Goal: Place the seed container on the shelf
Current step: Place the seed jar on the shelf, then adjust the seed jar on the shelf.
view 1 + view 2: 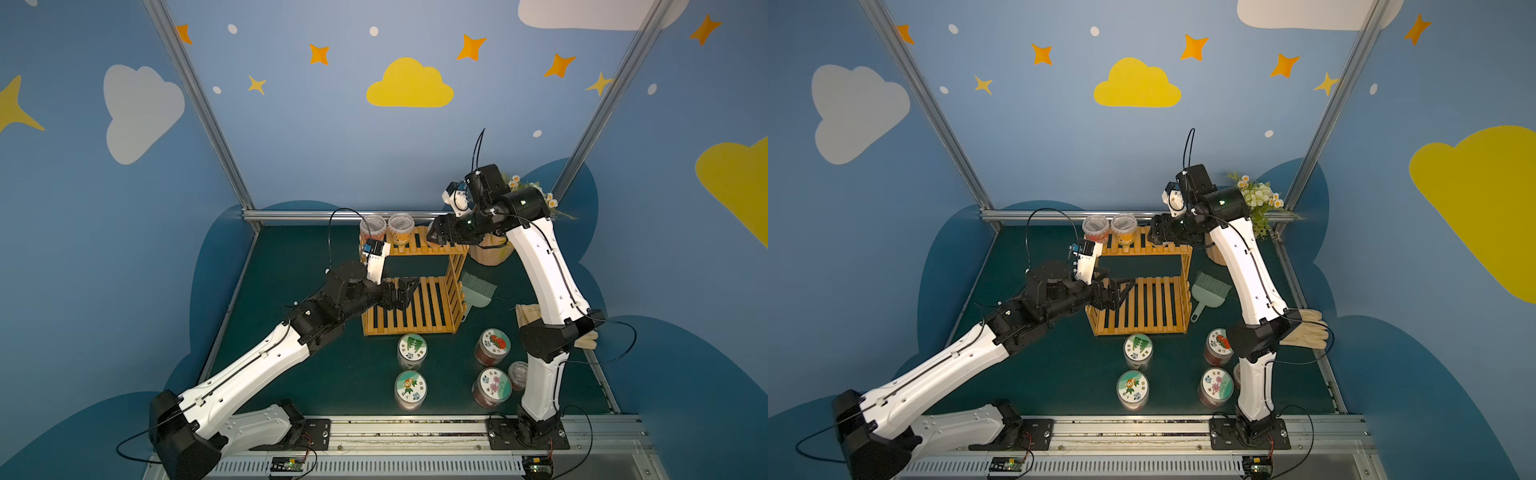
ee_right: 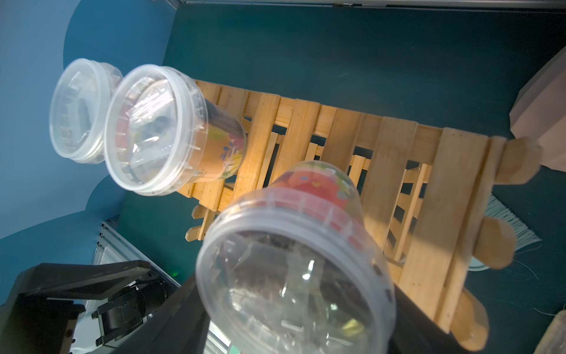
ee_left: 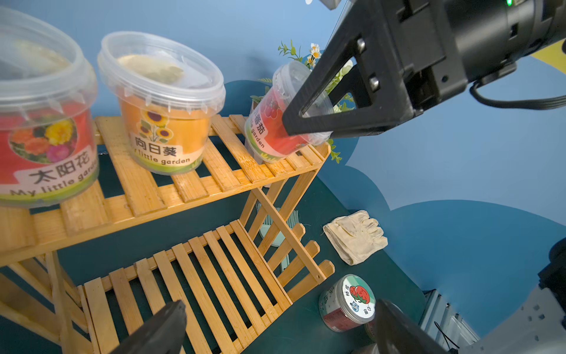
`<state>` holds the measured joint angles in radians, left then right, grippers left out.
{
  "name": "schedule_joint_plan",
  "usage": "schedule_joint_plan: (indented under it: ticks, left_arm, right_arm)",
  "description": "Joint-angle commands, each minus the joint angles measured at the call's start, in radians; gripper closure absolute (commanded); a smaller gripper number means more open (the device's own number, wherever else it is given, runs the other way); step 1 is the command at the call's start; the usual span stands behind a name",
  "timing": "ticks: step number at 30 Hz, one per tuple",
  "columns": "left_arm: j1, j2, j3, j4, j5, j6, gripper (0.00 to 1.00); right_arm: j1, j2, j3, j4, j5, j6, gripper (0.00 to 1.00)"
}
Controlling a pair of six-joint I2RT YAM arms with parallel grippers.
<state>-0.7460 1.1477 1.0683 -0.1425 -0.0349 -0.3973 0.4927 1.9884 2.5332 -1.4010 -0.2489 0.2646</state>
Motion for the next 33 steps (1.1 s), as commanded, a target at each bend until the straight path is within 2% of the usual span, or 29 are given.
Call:
schedule_joint_plan:
  ticks: [1,7,9,14,17,20,24,27,33]
  left_arm:
    - [0.005,-0.02,-0.014,-0.011,0.009,-0.005,0.0]
    - [0.009,-0.024,-0.018,-0.013,0.008,-0.003,0.0]
    - [0.012,-0.026,-0.02,-0.009,0.01,-0.003,0.0]
    - [0.013,-0.038,-0.01,-0.027,0.007,0.007,0.0]
    - [0.016,-0.058,-0.016,-0.037,-0.005,0.014,0.0]
    - [0.023,-0.064,-0.01,-0.051,-0.008,0.01,0.0]
    - [0.034,-0.045,0.039,-0.118,-0.013,-0.031,0.0]
    - [0.049,-0.005,0.172,-0.297,-0.028,-0.059,0.0]
    - [0.069,-0.052,0.102,-0.198,0.0,-0.105,0.0]
  right_arm:
    - [0.002,0.023,0.037,-0.036,0.011,-0.002,0.21]
    - [0.004,0.022,0.044,-0.021,0.03,-0.01,0.19]
    - [0.009,0.011,0.044,0.002,0.04,-0.021,0.16]
    - [0.018,-0.063,0.017,0.105,0.117,-0.121,0.1]
    - [0.015,-0.149,-0.077,0.211,0.153,-0.217,0.06]
    - [0.015,-0.28,-0.29,0.422,0.173,-0.273,0.03]
    - [0.02,-0.393,-0.521,0.655,0.177,-0.272,0.02]
    - [0.025,-0.416,-0.598,0.704,0.17,-0.216,0.02]
    - [0.026,-0.402,-0.622,0.711,0.105,-0.129,0.07]
